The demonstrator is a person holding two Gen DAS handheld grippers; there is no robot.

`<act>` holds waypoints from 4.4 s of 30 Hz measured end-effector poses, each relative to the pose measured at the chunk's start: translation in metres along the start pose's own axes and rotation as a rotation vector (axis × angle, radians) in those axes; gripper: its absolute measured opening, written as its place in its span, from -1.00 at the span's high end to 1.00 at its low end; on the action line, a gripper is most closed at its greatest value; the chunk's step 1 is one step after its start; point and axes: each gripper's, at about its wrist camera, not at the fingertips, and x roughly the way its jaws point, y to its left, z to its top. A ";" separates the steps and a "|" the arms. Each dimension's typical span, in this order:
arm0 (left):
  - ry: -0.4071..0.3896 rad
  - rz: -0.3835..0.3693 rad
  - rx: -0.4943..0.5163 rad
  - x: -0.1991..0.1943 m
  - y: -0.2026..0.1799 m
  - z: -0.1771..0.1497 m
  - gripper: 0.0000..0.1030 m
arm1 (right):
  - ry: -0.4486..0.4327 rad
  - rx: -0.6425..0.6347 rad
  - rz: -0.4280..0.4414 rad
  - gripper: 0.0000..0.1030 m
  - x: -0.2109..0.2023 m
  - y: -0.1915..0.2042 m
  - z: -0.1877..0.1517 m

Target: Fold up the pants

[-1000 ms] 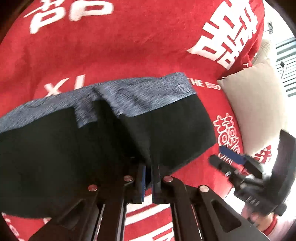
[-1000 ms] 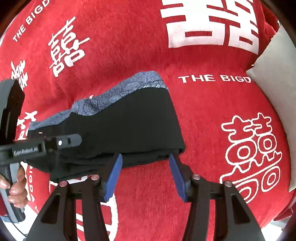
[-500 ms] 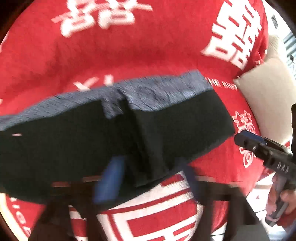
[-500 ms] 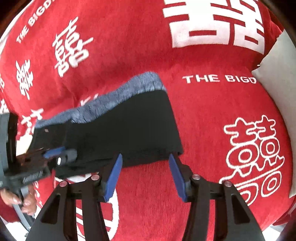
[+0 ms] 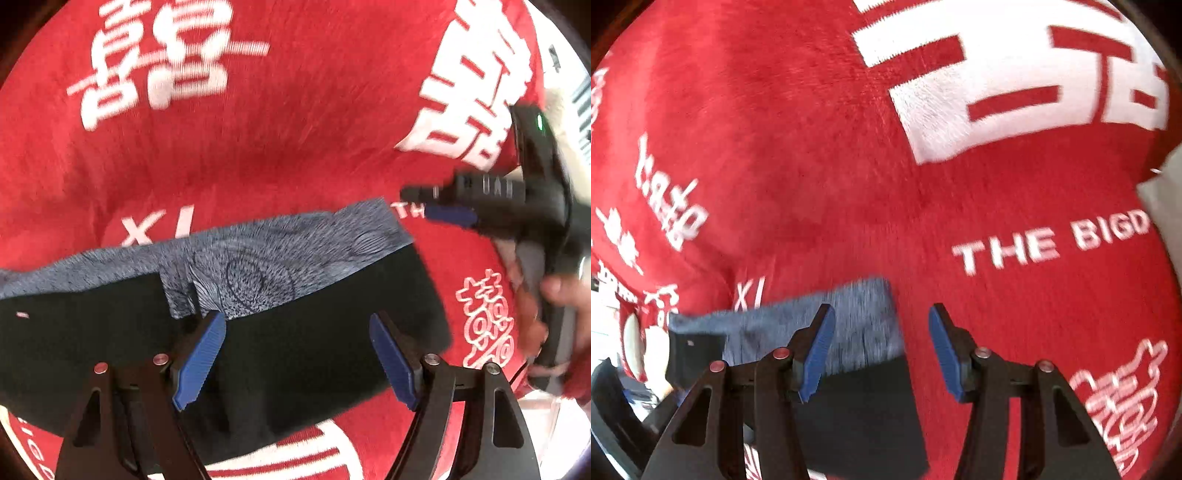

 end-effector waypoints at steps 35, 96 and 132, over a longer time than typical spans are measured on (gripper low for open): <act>0.057 0.096 0.122 0.034 -0.006 -0.020 -0.56 | 0.047 -0.167 -0.118 0.43 -0.004 0.021 -0.120; -0.342 -0.129 -0.879 -0.092 0.343 -0.161 -0.90 | 0.206 -0.490 -0.336 -0.78 0.082 0.201 -0.168; -0.333 0.282 -0.563 -0.093 0.295 -0.112 0.40 | 0.246 -0.503 -0.103 -0.82 0.056 0.302 -0.108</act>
